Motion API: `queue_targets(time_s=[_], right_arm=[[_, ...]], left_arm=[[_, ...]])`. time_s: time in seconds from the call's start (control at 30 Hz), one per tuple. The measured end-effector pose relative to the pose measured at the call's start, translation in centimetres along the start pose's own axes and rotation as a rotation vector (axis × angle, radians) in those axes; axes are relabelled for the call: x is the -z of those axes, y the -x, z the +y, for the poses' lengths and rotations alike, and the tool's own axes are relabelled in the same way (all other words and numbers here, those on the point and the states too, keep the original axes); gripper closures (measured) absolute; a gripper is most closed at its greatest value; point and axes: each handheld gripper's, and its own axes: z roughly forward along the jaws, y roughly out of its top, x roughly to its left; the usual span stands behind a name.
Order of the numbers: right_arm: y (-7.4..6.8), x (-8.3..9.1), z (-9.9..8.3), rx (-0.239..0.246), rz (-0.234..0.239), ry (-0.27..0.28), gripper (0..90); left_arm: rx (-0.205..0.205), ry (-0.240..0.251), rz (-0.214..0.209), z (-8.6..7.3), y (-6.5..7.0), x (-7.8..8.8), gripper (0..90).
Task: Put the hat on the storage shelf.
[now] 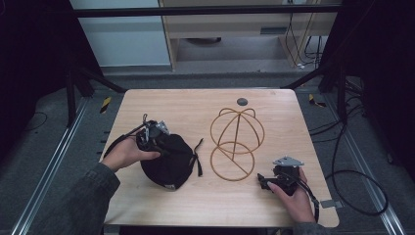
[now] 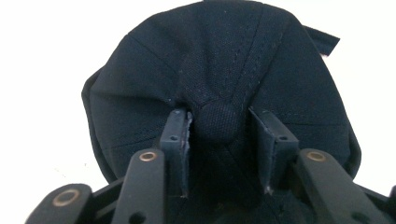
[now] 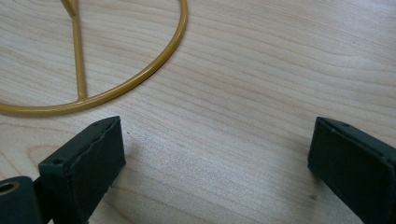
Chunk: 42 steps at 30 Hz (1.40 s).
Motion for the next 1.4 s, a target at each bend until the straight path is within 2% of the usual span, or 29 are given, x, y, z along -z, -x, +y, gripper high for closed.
queue_targets(time_s=[0.17,0.27,0.4,0.47,0.5,0.63,0.8,0.93,1.17,1.27,1.3,1.33,1.37,1.4], right_arm=[[0.0,0.0,0.0,0.001,0.001,0.0,3.9],[0.0,0.0,0.0,0.001,0.001,0.0,4.0],[0.0,0.0,0.0,-0.003,0.004,-0.002,3.9],[0.0,0.0,0.0,-0.001,0.003,-0.001,3.9],[0.0,0.0,0.0,-0.001,0.003,-0.001,3.9],[0.0,0.0,0.0,0.0,0.003,-0.001,3.9],[0.0,0.0,0.0,-0.002,0.002,-0.001,3.9],[0.0,0.0,0.0,-0.003,0.003,-0.002,3.9],[0.0,0.0,0.0,-0.003,0.002,-0.002,4.0],[0.0,0.0,0.0,-0.001,0.002,-0.001,4.0],[0.0,0.0,0.0,-0.001,0.001,-0.001,3.9],[0.0,0.0,0.0,-0.001,0.001,-0.001,3.9],[0.0,0.0,0.0,-0.003,0.004,-0.002,3.9],[0.0,0.0,0.0,-0.003,0.004,-0.002,3.9]], left_arm=[[-0.006,-0.017,-0.003,0.2,0.3,0.0,69.3],[-0.022,-0.007,0.0,0.2,0.6,0.6,72.6],[-0.034,0.014,0.02,0.0,1.1,2.3,73.5],[-0.054,0.022,0.032,-0.2,1.6,3.8,73.7],[-0.054,0.022,0.032,-0.2,1.6,3.8,73.7],[-0.089,0.033,0.052,-0.5,2.7,5.9,73.8],[-0.124,0.049,0.058,-1.1,4.2,7.8,73.9],[-0.132,0.055,0.064,-1.4,4.8,8.8,74.0],[-0.143,0.052,0.086,-1.6,5.0,10.7,74.1],[-0.145,0.069,0.097,-1.5,5.0,11.8,74.1],[-0.146,0.083,0.106,-1.5,5.0,12.8,74.1],[-0.146,0.083,0.106,-1.5,5.0,12.8,74.1],[-0.148,0.097,0.109,-1.4,5.0,13.6,74.1],[-0.148,0.097,0.109,-1.4,5.0,13.6,74.1]])
